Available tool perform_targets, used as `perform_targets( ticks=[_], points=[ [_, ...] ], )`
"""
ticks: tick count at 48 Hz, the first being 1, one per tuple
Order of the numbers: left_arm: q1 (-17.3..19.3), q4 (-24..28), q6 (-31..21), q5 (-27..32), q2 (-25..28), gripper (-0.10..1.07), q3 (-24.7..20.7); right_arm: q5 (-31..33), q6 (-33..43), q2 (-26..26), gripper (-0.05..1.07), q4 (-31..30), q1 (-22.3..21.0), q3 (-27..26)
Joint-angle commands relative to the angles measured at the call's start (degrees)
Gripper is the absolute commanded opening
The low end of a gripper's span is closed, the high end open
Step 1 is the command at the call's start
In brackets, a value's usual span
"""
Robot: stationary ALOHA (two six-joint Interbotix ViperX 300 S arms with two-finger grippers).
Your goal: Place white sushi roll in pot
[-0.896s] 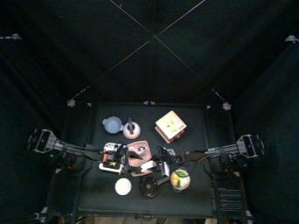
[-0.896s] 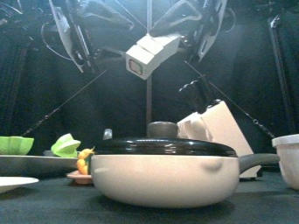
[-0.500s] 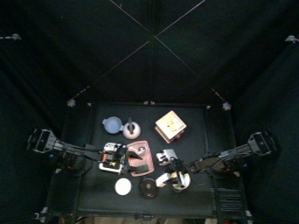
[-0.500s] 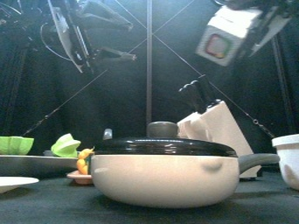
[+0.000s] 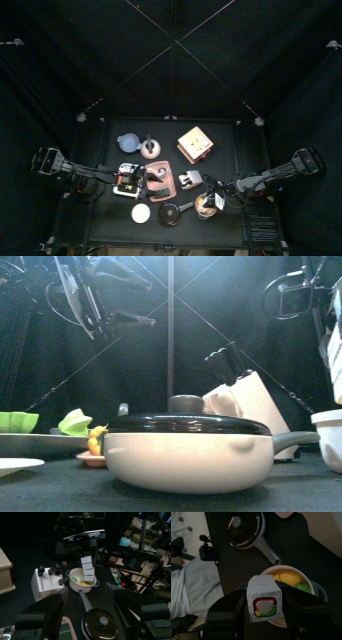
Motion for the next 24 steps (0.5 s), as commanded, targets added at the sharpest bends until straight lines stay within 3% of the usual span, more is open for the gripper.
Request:
perform_targets(
  ticks=[1,17,24],
  points=[
    [-0.1,0.0,0.2,-0.2,-0.5,0.95,-0.5,0.5,-0.2,0.2,0.68,0.9,-0.1,-0.8],
    [-0.1,0.0,0.1,-0.2,-0.4,0.95,-0.5,0.4,-0.3,1.8,0.7,1.1,0.4,-1.2],
    [-0.1,0.0,0.1,-0.3,-0.4,0.95,-0.5,0.8,-0.3,1.8,0.76,1.1,0.4,-1.8]
  ],
)
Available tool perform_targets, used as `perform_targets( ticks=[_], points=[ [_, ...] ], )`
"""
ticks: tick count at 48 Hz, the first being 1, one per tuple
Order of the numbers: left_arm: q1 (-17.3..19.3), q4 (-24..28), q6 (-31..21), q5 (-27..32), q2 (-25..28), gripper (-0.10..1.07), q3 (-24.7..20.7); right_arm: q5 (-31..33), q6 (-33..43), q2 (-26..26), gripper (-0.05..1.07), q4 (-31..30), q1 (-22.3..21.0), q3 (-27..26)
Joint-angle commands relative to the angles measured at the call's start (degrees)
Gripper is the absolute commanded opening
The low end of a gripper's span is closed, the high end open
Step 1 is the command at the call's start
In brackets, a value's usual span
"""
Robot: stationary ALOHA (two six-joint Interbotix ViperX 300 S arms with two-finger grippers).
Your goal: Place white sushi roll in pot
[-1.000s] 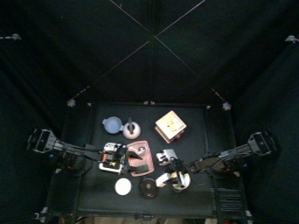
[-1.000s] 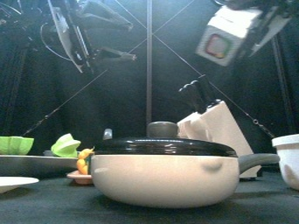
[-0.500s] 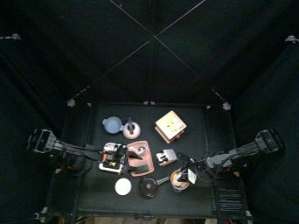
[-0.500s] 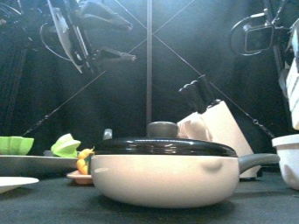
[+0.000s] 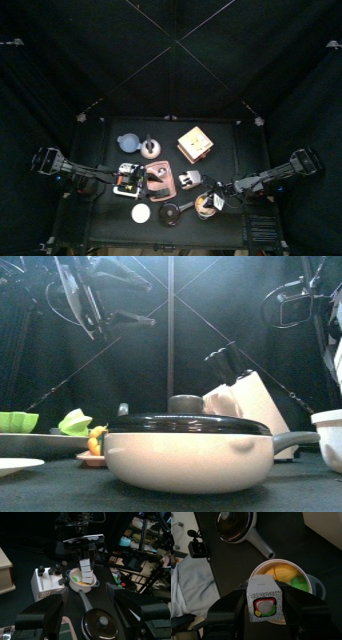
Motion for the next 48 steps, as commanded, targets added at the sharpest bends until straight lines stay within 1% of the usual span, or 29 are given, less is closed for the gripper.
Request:
perform_targets(
  ticks=[1,10,15,20,24,31,48],
  points=[
    [-0.1,0.0,0.1,-0.2,-0.4,0.95,-0.5,0.3,-0.4,-0.4,0.78,0.0,0.2,-1.7],
    [-0.1,0.0,0.1,-0.2,-0.4,0.95,-0.5,2.3,-0.3,-0.4,0.93,-0.4,0.0,-2.5],
    [-0.1,0.0,0.2,-0.3,-0.4,0.95,-0.5,4.7,-0.2,-0.3,1.0,-0.3,-0.4,-2.7],
    [-0.1,0.0,0.1,-0.2,-0.4,0.95,-0.5,7.5,-0.2,-0.3,1.0,-0.4,-0.8,-3.0],
    [-0.1,0.0,0.1,-0.2,-0.4,0.95,-0.5,8.4,-0.2,-0.2,1.0,-0.4,-1.4,-3.0],
    [-0.1,0.0,0.1,-0.2,-0.4,0.95,-0.5,8.4,-0.3,-0.2,1.0,-0.9,-1.6,-3.3],
    [-0.1,0.0,0.2,-0.2,-0.2,0.95,-0.4,7.6,-0.3,0.1,1.0,-5.1,-1.8,-4.0]
  ],
)
